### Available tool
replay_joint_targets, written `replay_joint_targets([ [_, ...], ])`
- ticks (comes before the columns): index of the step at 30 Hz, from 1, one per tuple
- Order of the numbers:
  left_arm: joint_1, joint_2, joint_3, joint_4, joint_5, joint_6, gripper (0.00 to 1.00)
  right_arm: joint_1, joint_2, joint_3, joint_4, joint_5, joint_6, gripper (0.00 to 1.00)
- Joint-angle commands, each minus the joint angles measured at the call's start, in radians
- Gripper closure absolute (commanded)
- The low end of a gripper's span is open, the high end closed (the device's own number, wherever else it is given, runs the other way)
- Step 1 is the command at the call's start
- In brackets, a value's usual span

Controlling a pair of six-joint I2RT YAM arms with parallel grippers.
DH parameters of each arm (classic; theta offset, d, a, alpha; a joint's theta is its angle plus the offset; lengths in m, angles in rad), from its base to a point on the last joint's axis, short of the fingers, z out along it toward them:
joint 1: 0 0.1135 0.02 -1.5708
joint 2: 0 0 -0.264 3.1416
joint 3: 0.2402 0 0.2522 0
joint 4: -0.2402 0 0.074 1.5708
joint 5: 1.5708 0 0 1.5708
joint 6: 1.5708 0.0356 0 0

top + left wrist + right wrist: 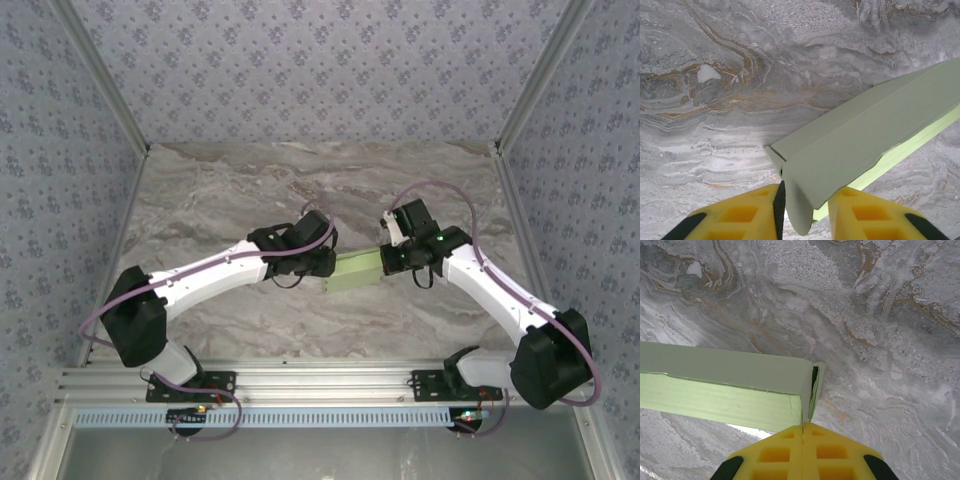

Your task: Fold the paper box

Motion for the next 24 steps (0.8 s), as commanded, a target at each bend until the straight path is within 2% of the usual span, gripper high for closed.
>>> replay_joint_targets([
  [1, -0.011, 0.009, -0.004, -0.027, -0.016, -0.001, 0.72, 0.006, -0.02, -0.015, -0.015, 0.025, 0.026, 1.0],
  [2, -0.011, 0.01, -0.005, -0.027, -0.019, -0.003, 0.74, 0.006, -0.021, -0.018, -0.016, 0.024, 0.027, 1.0],
  [5, -0.012, 0.01, 0.0, -0.022, -0.03, -0.003, 0.89, 0.006, -0.025, -0.019, -0.018, 0.025, 0.033, 1.0],
  [8, -0.011, 0.019, 0.017, -0.027, -0.029, -0.003, 0.95, 0.007, -0.028, -0.02, -0.018, 0.023, 0.038, 1.0],
  [16, -0.014, 0.035, 0.023, 0.0, -0.004, -0.041, 1.0, 0.023, -0.029, -0.025, -0.012, 0.025, 0.048, 1.0],
  [24, -0.014, 0.029, 0.032, 0.01, 0.014, -0.093, 0.99, 0.039, -0.028, -0.034, -0.007, 0.034, 0.058, 1.0],
])
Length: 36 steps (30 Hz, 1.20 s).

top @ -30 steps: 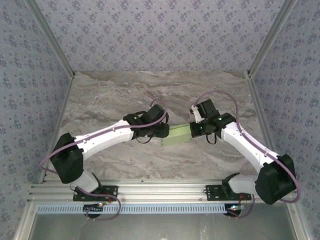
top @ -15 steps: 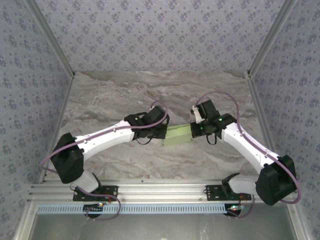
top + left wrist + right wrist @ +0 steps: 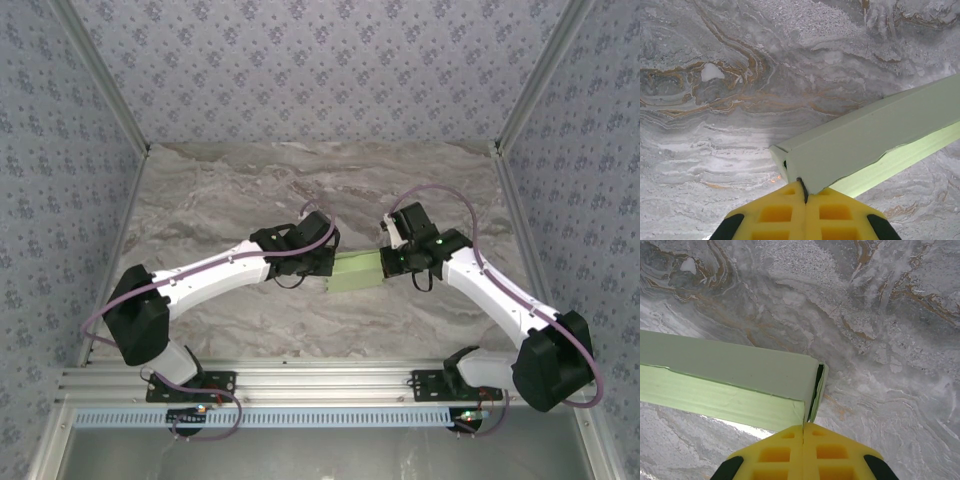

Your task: Fold the paper box

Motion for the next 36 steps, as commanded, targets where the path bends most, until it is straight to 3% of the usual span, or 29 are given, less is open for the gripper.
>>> replay_joint_targets([
  [1, -0.009, 0.016, 0.028, 0.004, 0.041, -0.043, 0.99, 0.018, -0.014, -0.014, -0.007, 0.006, 0.023, 1.0],
  [10, -0.009, 0.018, 0.005, 0.081, 0.103, -0.124, 0.95, 0.034, -0.018, -0.018, -0.004, 0.02, 0.036, 1.0],
  [16, -0.009, 0.009, 0.041, 0.011, 0.059, -0.102, 0.95, 0.037, -0.023, -0.021, -0.006, 0.026, 0.037, 1.0],
  [36, 0.015, -0.011, 0.08, -0.05, 0.059, -0.093, 0.92, 0.038, -0.02, -0.031, 0.0, 0.034, 0.032, 1.0],
])
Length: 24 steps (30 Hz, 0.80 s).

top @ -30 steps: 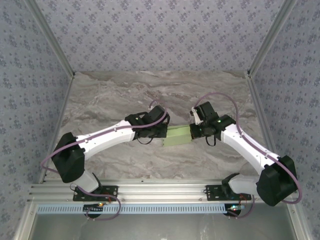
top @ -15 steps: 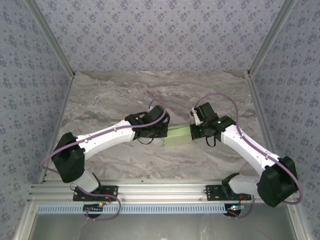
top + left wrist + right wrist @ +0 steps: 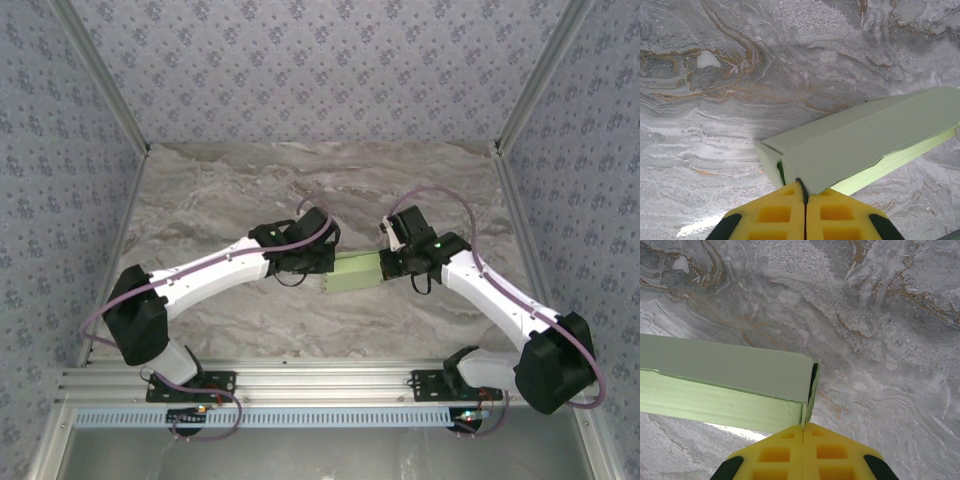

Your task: Fold the paper box

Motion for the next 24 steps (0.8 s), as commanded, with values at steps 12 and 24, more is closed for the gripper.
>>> replay_joint_targets([
  [12, 0.002, 0.028, -0.052, 0.083, 0.058, -0.015, 0.94, 0.012, -0.006, -0.01, -0.006, -0.007, 0.02, 1.0],
  [24, -0.075, 0.05, -0.114, 0.077, -0.135, 0.05, 0.95, 0.011, -0.03, -0.051, 0.028, -0.019, -0.01, 1.0],
])
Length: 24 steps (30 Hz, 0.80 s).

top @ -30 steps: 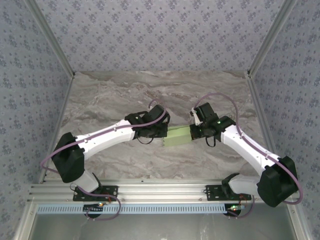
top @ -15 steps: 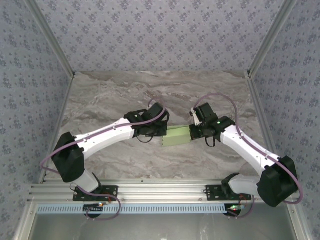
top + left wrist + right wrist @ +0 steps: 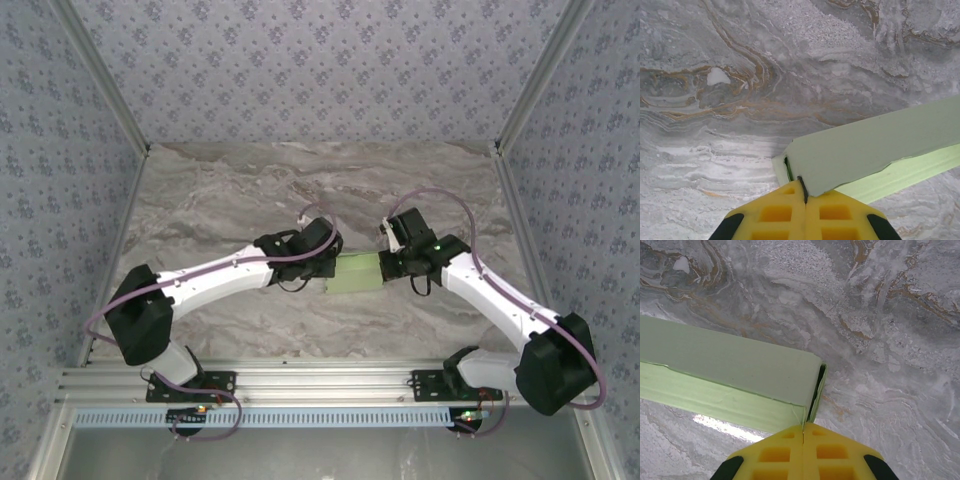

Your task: Fold the paper box

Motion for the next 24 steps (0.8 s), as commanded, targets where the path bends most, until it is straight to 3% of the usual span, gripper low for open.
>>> replay_joint_targets([
  [1, -0.043, 0.042, -0.027, -0.045, -0.035, 0.024, 0.95, 0.007, -0.023, -0.03, -0.002, -0.009, -0.014, 1.0],
  [5, -0.06, 0.038, -0.031, -0.064, -0.112, 0.024, 0.95, 0.002, -0.041, -0.057, 0.009, 0.005, -0.011, 0.98],
  [13, -0.066, 0.004, -0.1, 0.006, -0.188, 0.016, 0.95, -0.007, -0.148, -0.09, 0.06, -0.038, 0.07, 0.7],
  [18, -0.066, -0.001, -0.105, 0.015, -0.251, 0.016, 0.95, -0.013, -0.243, -0.16, 0.147, -0.073, 0.149, 0.62],
  [21, -0.066, -0.01, -0.124, 0.041, -0.275, 0.015, 0.95, -0.02, -0.284, -0.174, 0.173, -0.085, 0.276, 0.55],
  [24, -0.066, -0.024, -0.15, 0.071, -0.297, 0.008, 0.95, -0.032, -0.323, -0.197, 0.198, -0.074, 0.518, 0.42],
])
